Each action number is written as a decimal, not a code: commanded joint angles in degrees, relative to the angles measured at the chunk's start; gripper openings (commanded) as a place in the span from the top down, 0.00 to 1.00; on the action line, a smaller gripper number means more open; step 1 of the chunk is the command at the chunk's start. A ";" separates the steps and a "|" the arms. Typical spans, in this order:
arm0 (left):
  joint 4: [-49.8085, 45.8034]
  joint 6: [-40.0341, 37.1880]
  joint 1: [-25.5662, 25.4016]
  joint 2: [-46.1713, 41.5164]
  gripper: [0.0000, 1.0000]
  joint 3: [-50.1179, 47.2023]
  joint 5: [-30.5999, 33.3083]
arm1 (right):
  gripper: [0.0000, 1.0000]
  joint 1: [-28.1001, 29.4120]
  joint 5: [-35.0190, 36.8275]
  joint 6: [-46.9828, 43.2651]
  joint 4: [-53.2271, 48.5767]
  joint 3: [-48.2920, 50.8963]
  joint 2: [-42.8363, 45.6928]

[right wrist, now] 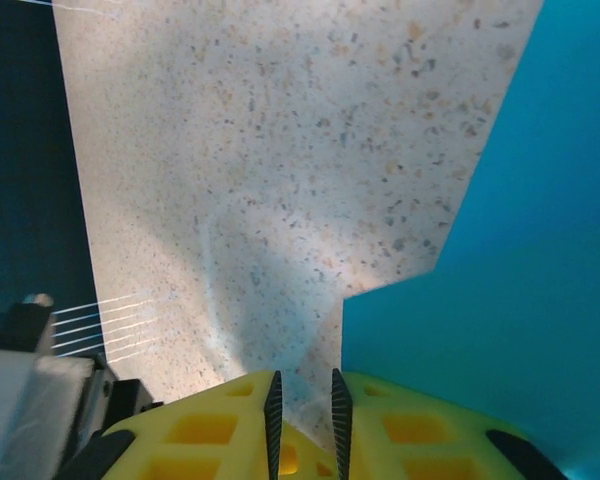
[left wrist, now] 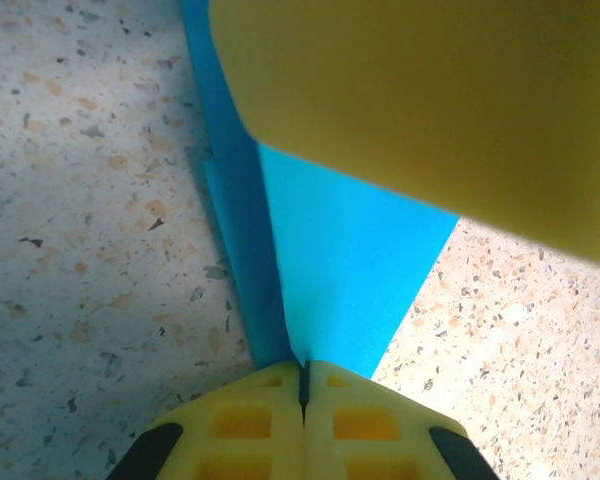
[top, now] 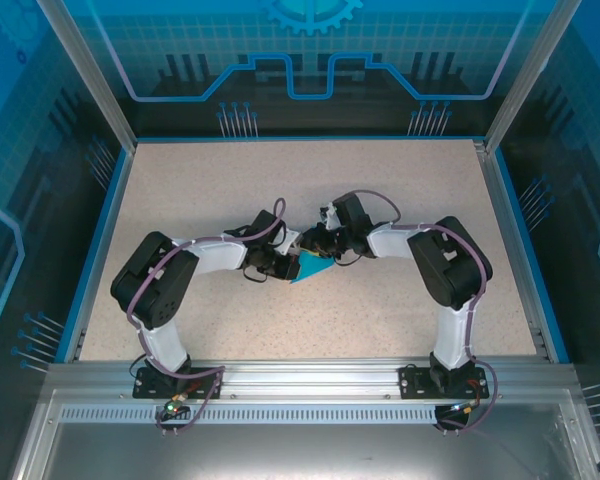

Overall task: Fold a paper plane with a square sheet of paper (pick it up from the middle)
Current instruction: Fourth fold the wing at the center of the table.

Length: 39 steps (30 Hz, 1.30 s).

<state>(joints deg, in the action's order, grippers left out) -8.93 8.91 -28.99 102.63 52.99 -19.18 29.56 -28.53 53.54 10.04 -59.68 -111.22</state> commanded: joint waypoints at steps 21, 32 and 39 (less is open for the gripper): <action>-0.70 -0.32 8.39 3.92 1.00 1.40 -20.98 | 0.74 -0.06 -2.73 -0.91 1.03 -1.87 -0.38; -3.63 -0.84 8.42 6.30 1.00 3.83 -21.84 | 0.77 -0.88 1.04 1.17 2.67 -1.79 -3.94; -5.57 -0.98 8.43 7.74 1.00 5.40 -22.39 | 0.76 -1.19 2.31 0.35 0.19 -2.25 -4.09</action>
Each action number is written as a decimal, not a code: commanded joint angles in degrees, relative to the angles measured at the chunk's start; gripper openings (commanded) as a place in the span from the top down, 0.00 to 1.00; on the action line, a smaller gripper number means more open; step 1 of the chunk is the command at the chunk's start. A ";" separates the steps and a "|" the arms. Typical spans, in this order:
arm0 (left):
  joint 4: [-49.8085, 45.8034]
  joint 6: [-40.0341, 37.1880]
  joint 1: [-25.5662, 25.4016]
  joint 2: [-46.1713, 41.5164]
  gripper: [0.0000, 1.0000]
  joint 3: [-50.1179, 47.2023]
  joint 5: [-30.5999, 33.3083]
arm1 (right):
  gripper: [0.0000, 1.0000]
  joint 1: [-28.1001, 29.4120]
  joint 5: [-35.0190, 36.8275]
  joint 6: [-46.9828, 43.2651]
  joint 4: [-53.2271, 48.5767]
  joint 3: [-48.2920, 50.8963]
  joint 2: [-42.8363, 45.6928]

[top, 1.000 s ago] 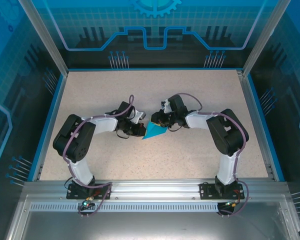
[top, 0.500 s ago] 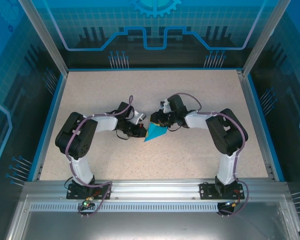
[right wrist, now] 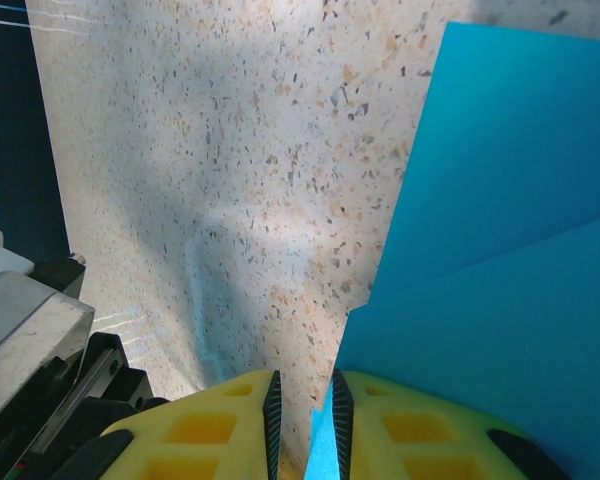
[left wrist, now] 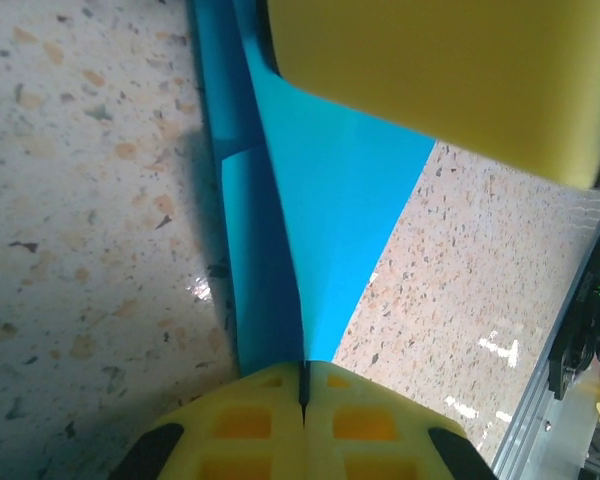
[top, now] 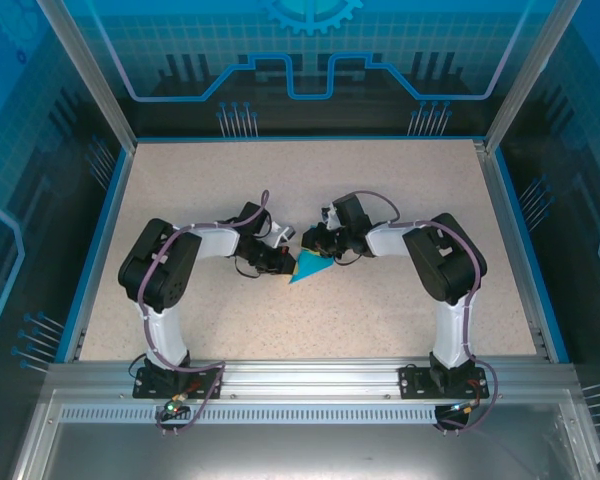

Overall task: Fold a paper plane with a square sheet of paper (pick it up from the middle)
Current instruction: Fourth fold the wing at the center of the table.

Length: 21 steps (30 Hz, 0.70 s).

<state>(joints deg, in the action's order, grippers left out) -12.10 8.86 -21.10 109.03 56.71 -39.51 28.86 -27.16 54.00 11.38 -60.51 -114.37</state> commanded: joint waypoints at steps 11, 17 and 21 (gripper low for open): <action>-4.36 -0.57 0.71 3.03 0.98 2.84 -2.24 | 0.76 -0.89 1.35 0.41 -0.54 -1.23 -2.93; -2.56 0.56 0.71 1.58 0.83 1.59 -1.34 | 0.76 -1.04 -0.09 0.02 -0.25 -1.42 -3.93; -2.92 0.52 0.71 -0.23 0.75 0.58 1.02 | 0.76 -1.09 0.87 -0.17 -1.82 -1.19 -3.76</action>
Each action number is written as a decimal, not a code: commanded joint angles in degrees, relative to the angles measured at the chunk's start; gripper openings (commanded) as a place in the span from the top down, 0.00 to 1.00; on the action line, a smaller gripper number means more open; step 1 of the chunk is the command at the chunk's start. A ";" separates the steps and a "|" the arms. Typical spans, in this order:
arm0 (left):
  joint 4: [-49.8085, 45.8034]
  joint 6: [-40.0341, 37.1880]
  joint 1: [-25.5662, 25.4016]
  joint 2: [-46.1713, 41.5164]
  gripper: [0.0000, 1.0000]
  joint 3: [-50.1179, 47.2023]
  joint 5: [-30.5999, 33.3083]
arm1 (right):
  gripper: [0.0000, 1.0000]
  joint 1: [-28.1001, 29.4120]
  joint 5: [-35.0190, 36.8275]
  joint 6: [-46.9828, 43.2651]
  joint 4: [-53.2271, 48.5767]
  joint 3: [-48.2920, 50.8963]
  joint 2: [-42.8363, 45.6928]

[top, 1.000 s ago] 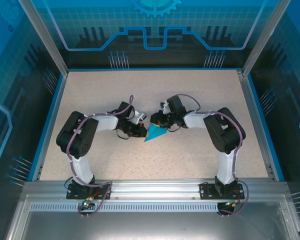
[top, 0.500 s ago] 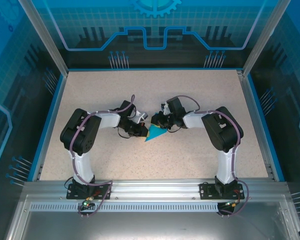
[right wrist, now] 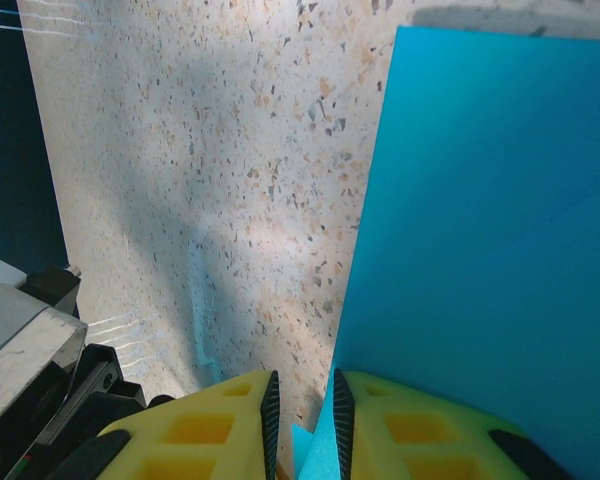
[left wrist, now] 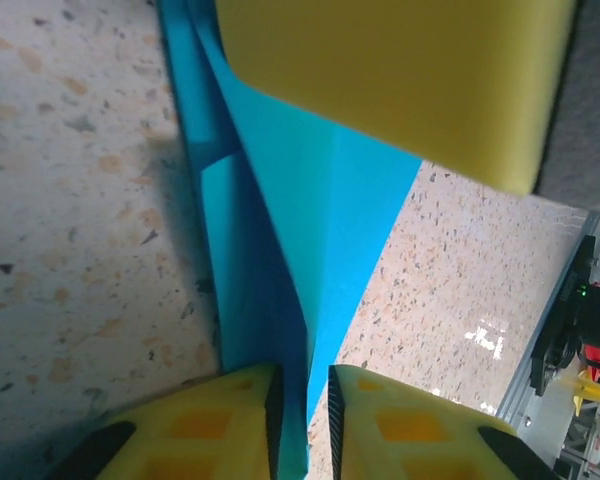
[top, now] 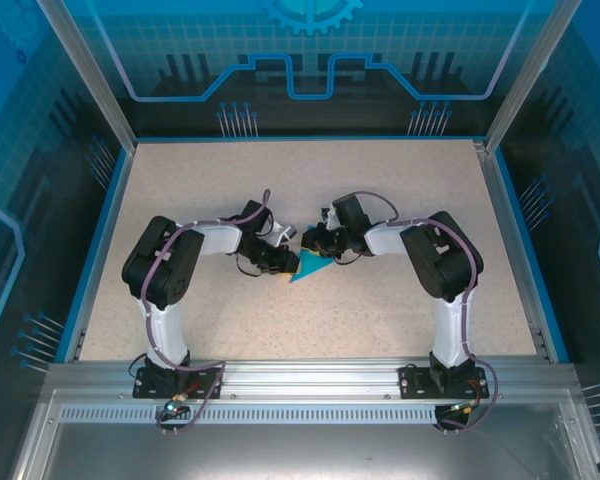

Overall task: Fold a paper plane with a square sheet of paper (pick it up from the middle)
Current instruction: Fourth fold the wing at the center of the table.

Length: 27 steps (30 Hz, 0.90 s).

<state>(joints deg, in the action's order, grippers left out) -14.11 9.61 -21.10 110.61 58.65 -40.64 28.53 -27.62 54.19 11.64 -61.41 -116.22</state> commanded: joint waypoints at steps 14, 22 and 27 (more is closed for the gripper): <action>0.49 0.82 0.62 -2.36 0.92 -4.10 3.15 | 0.75 -0.67 0.81 -0.75 -2.43 -0.03 -2.25; -2.74 2.45 -0.12 -3.13 0.89 -5.17 8.57 | 0.76 -0.19 1.17 -1.35 -3.01 0.60 -2.89; -0.38 6.40 -0.55 -9.92 0.74 -8.30 9.83 | 0.78 0.21 2.12 -2.56 -5.36 0.14 -3.56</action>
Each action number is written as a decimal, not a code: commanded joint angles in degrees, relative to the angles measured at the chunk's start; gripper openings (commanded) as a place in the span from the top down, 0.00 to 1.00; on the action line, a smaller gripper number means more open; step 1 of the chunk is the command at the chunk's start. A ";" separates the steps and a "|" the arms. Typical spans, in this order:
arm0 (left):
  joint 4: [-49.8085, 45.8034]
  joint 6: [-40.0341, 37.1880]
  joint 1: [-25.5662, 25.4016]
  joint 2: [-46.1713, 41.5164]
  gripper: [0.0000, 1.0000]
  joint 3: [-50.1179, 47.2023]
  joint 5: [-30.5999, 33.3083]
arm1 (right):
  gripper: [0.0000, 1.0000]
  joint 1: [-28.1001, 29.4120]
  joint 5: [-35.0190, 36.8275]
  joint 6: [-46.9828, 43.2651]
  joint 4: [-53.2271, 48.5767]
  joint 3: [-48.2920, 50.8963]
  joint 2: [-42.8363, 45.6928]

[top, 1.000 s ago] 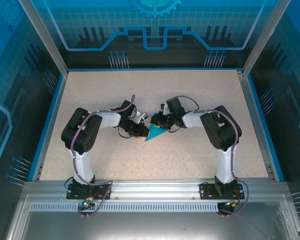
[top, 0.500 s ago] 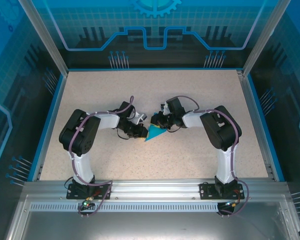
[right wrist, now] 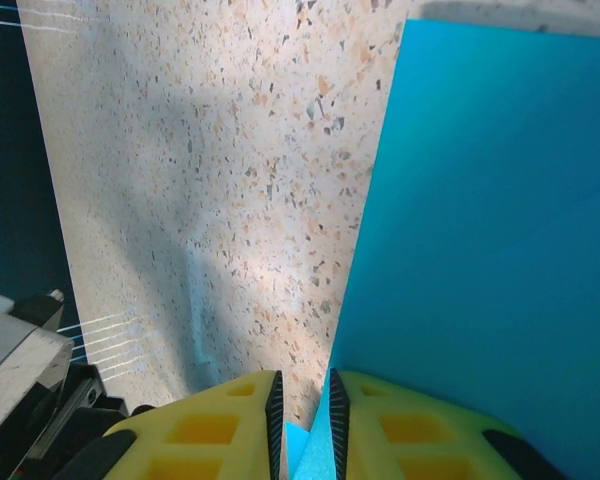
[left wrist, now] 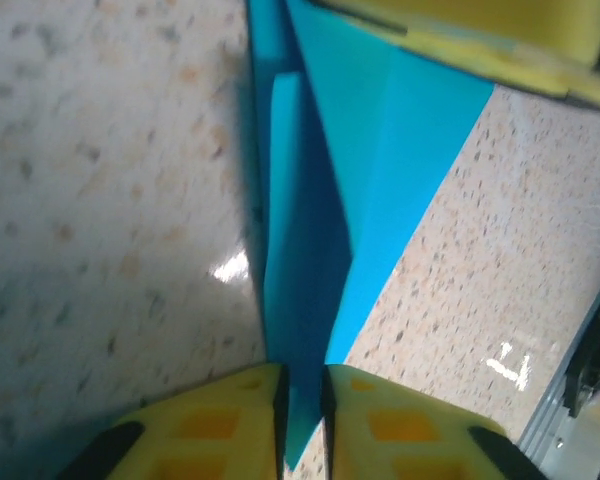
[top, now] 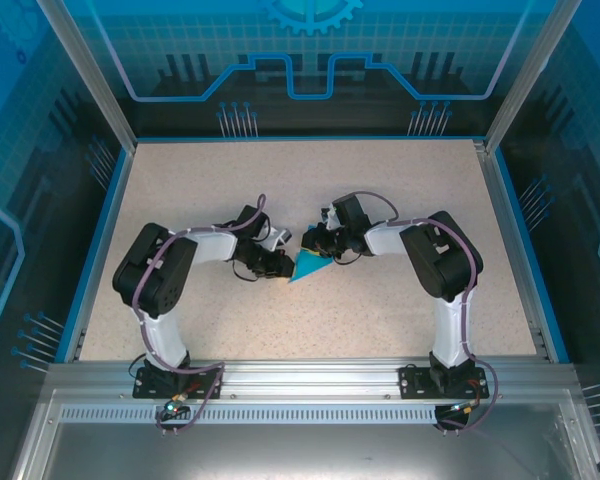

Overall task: Fold a paper plane with a square sheet of paper (pick it up from the middle)
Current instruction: Fourth fold the wing at the center of the table.

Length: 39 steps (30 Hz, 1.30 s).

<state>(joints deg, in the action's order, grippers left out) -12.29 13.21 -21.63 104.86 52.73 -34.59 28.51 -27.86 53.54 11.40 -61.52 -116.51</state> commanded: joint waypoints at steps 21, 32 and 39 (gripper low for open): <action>19.27 19.93 -1.20 -0.02 0.83 -2.78 -9.79 | 0.80 0.22 3.00 -2.18 -5.86 0.83 -3.86; 10.27 11.99 -1.21 1.13 0.84 -2.89 -3.30 | 0.80 0.23 3.36 -2.30 -6.02 1.68 -4.03; 7.21 9.36 -1.20 0.68 0.85 -4.70 0.05 | 0.80 0.06 3.42 -2.43 -6.26 2.17 -4.07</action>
<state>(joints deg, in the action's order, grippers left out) -1.45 25.45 -22.57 105.08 49.34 -36.53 28.49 -27.73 52.47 11.00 -61.56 -116.64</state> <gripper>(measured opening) 0.148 0.200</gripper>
